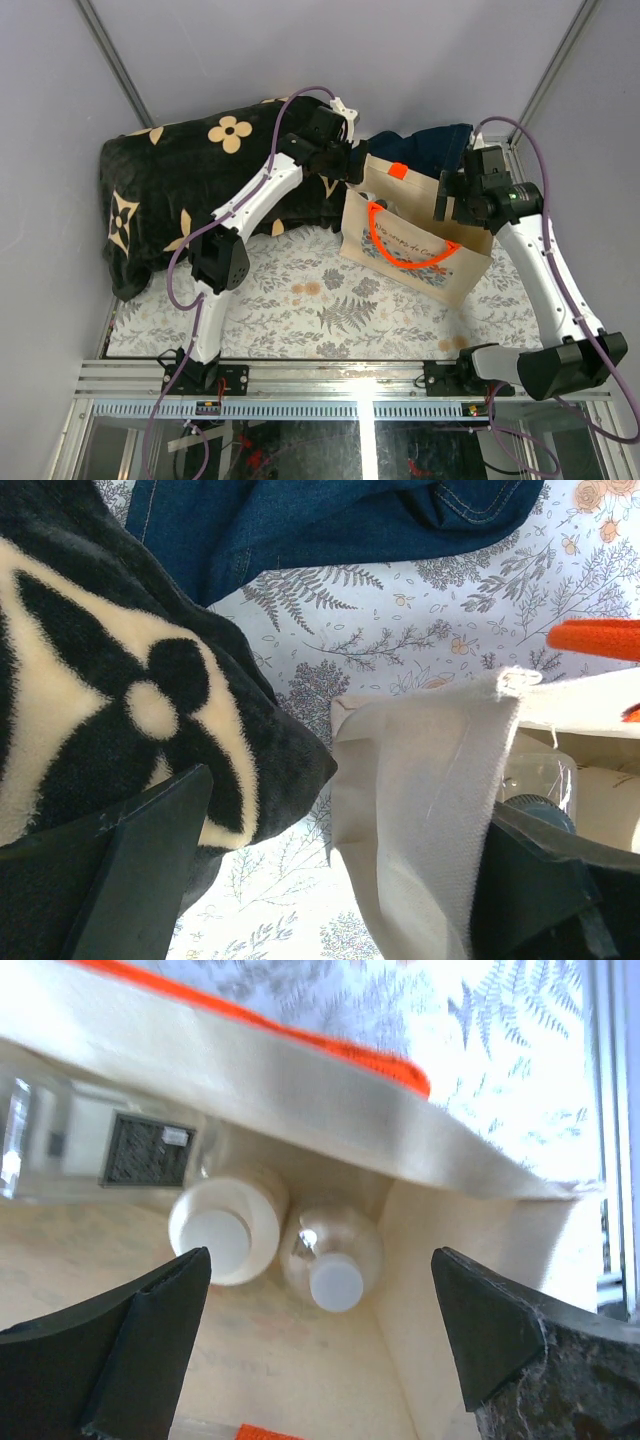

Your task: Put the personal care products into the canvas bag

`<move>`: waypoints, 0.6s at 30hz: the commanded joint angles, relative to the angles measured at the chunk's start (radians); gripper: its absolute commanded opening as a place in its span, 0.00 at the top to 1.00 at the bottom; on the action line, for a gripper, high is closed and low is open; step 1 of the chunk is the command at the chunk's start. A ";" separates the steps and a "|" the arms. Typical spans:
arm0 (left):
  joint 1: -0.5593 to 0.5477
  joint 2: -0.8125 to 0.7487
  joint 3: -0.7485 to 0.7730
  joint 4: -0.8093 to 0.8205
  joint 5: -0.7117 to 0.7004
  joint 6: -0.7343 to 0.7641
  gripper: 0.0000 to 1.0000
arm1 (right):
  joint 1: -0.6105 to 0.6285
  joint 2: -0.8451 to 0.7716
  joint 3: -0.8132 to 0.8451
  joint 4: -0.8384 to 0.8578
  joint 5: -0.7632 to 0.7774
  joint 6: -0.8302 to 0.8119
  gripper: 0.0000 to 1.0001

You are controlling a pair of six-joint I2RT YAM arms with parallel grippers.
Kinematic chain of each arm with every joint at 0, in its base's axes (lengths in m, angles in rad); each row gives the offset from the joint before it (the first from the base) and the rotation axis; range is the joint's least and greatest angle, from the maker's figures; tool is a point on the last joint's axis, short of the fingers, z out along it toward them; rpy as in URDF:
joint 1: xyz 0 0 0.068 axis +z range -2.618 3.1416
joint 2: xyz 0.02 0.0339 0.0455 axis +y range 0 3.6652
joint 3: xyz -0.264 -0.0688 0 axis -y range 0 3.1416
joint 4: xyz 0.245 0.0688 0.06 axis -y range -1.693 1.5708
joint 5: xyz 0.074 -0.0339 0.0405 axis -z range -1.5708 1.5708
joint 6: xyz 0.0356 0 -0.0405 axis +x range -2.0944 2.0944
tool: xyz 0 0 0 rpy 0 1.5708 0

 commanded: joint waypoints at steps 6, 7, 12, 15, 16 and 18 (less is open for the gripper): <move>0.008 -0.003 0.060 0.007 -0.014 -0.001 0.00 | -0.003 -0.029 0.064 0.218 0.052 -0.073 0.01; 0.008 -0.012 0.065 0.006 -0.009 0.002 0.00 | -0.004 -0.010 0.076 0.217 0.052 -0.082 0.00; 0.008 -0.064 0.091 0.007 0.013 0.010 0.00 | -0.004 0.051 0.138 0.230 0.038 -0.119 0.01; 0.008 -0.101 0.095 0.006 0.015 0.004 0.00 | -0.003 0.089 0.200 0.229 0.043 -0.131 0.01; 0.008 -0.114 0.098 0.006 0.015 0.002 0.00 | -0.004 0.101 0.223 0.228 0.048 -0.135 0.00; 0.008 -0.144 0.101 0.011 0.013 -0.001 0.00 | -0.003 0.124 0.264 0.230 0.065 -0.147 0.01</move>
